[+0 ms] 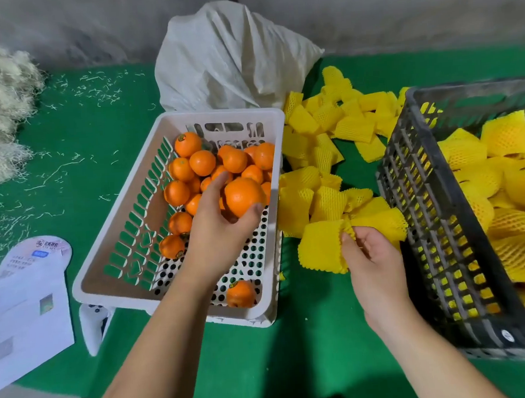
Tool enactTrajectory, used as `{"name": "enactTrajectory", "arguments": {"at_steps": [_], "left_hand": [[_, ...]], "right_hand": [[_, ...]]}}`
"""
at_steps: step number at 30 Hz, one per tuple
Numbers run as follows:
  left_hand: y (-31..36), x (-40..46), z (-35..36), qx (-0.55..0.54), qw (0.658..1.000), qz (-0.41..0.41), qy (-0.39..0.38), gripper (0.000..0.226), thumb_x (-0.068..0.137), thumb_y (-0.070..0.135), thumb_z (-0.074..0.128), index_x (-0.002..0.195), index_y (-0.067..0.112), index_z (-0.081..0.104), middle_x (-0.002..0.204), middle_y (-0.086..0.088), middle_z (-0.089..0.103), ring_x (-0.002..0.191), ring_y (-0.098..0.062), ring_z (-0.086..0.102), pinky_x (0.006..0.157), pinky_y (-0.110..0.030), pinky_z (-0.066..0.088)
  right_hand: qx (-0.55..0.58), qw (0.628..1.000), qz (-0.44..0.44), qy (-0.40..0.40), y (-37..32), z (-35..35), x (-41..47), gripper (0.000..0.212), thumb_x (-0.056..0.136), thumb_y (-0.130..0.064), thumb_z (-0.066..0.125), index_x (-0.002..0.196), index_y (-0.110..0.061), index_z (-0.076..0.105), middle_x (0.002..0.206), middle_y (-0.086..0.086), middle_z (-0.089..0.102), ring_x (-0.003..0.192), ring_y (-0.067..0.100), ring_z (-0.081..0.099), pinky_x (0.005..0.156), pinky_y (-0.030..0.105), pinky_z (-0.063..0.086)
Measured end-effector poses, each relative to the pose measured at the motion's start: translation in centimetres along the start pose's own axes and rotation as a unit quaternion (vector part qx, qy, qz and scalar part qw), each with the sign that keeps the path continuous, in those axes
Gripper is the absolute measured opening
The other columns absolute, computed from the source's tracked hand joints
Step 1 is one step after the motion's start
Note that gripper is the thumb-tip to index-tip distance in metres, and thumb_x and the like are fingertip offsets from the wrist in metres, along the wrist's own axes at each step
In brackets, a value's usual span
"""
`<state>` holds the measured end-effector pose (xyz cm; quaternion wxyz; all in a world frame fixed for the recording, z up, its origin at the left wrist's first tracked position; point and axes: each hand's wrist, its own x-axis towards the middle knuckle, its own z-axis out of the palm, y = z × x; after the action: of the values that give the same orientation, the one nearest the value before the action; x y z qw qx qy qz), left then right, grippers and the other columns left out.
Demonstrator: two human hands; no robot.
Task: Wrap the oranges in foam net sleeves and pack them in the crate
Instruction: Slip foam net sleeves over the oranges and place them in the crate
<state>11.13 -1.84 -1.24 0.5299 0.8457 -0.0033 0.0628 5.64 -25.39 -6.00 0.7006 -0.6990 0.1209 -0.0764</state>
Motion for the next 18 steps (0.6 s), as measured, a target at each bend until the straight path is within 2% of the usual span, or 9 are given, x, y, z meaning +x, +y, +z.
{"name": "enactTrajectory", "arguments": {"at_steps": [1, 2, 4, 6, 9, 11, 14, 16, 18], "left_hand": [[0.9, -1.1, 0.4, -0.108, 0.994, -0.022, -0.017, 0.072, 0.087, 0.052, 0.076, 0.151, 0.034, 0.047, 0.134, 0.022, 0.06, 0.109, 0.01, 0.065, 0.077, -0.005, 0.052], [1.6, -2.0, 1.0, -0.196, 0.978, -0.047, -0.055, 0.071, 0.084, 0.051, 0.078, 0.149, 0.035, 0.053, 0.134, 0.009, 0.066, 0.11, -0.002, 0.07, 0.08, -0.013, 0.056], [2.1, -3.9, 2.2, -0.288, 0.941, -0.08, -0.161, 0.066, 0.078, 0.04, 0.08, 0.142, 0.031, 0.061, 0.137, -0.004, 0.065, 0.115, -0.023, 0.071, 0.084, -0.032, 0.061], [1.6, -5.2, 2.7, -0.336, 0.899, -0.103, -0.262, 0.068, 0.075, 0.028, 0.079, 0.14, 0.021, 0.06, 0.145, -0.011, 0.056, 0.118, -0.032, 0.068, 0.087, -0.041, 0.059], [0.7, -5.5, 1.7, -0.387, 0.835, -0.151, -0.361, 0.085, 0.071, 0.032, 0.091, 0.144, 0.011, 0.053, 0.143, -0.017, 0.052, 0.11, -0.036, 0.068, 0.086, -0.039, 0.059], [0.5, -5.3, 1.2, -0.39, 0.804, -0.152, -0.422, 0.089, 0.073, 0.042, 0.093, 0.146, 0.012, 0.053, 0.136, -0.014, 0.061, 0.103, -0.033, 0.071, 0.087, -0.036, 0.06], [0.9, -5.3, 1.4, -0.35, 0.809, -0.137, -0.453, 0.091, 0.075, 0.047, 0.092, 0.148, 0.01, 0.052, 0.125, -0.013, 0.069, 0.098, -0.028, 0.074, 0.087, -0.033, 0.061], [1.1, -5.5, 1.9, -0.34, 0.835, -0.149, -0.407, 0.101, 0.069, 0.049, 0.095, 0.147, 0.003, 0.051, 0.122, -0.019, 0.069, 0.097, -0.029, 0.074, 0.085, -0.032, 0.062], [0.9, -5.8, 2.4, -0.365, 0.859, -0.159, -0.321, 0.105, 0.064, 0.048, 0.099, 0.145, 0.0, 0.052, 0.126, -0.024, 0.066, 0.097, -0.03, 0.073, 0.083, -0.03, 0.062]], "right_hand": [[0.01, 1.0, -0.011, 0.007, -0.5, 0.4, -0.1, 0.012, 0.1, -0.022, 0.062, 0.092, -0.027, 0.07, 0.078, -0.008, 0.067, 0.071, 0.009, 0.057, 0.069, 0.031, 0.048], [0.013, 1.0, -0.026, 0.01, -1.0, 0.9, -0.1, 0.014, 0.1, -0.022, 0.063, 0.091, -0.03, 0.069, 0.075, -0.012, 0.065, 0.068, 0.005, 0.054, 0.066, 0.025, 0.047], [0.004, 0.999, -0.05, 0.007, -1.9, 2.0, -0.3, 0.02, 0.099, -0.022, 0.065, 0.092, -0.04, 0.067, 0.081, -0.014, 0.068, 0.071, -0.001, 0.059, 0.066, 0.016, 0.049], [-0.022, 0.999, -0.044, -0.001, -2.2, 2.6, -0.4, 0.021, 0.098, -0.025, 0.067, 0.094, -0.046, 0.064, 0.091, -0.017, 0.07, 0.081, -0.002, 0.063, 0.071, 0.022, 0.05], [-0.081, 0.996, -0.037, -0.003, -1.8, 2.4, -1.1, 0.026, 0.096, -0.027, 0.069, 0.095, -0.052, 0.061, 0.096, -0.029, 0.065, 0.089, -0.009, 0.06, 0.072, 0.022, 0.045], [-0.094, 0.995, -0.031, 0.005, -1.2, 2.1, -2.0, 0.022, 0.094, -0.027, 0.072, 0.096, -0.045, 0.06, 0.097, -0.027, 0.065, 0.092, -0.009, 0.059, 0.071, 0.019, 0.044], [-0.088, 0.996, -0.009, 0.012, -0.9, 2.1, -2.9, 0.029, 0.092, -0.019, 0.074, 0.1, -0.04, 0.057, 0.102, -0.018, 0.063, 0.099, -0.001, 0.06, 0.075, 0.021, 0.045], [-0.093, 0.996, -0.001, 0.002, -1.6, 1.8, -3.0, 0.031, 0.094, -0.015, 0.071, 0.104, -0.042, 0.061, 0.109, -0.02, 0.064, 0.105, 0.001, 0.06, 0.083, 0.024, 0.048], [-0.093, 0.996, -0.009, 0.002, -2.4, 1.2, -2.9, 0.023, 0.096, -0.017, 0.07, 0.104, -0.039, 0.069, 0.103, -0.02, 0.071, 0.1, -0.001, 0.065, 0.086, 0.025, 0.052]]}}
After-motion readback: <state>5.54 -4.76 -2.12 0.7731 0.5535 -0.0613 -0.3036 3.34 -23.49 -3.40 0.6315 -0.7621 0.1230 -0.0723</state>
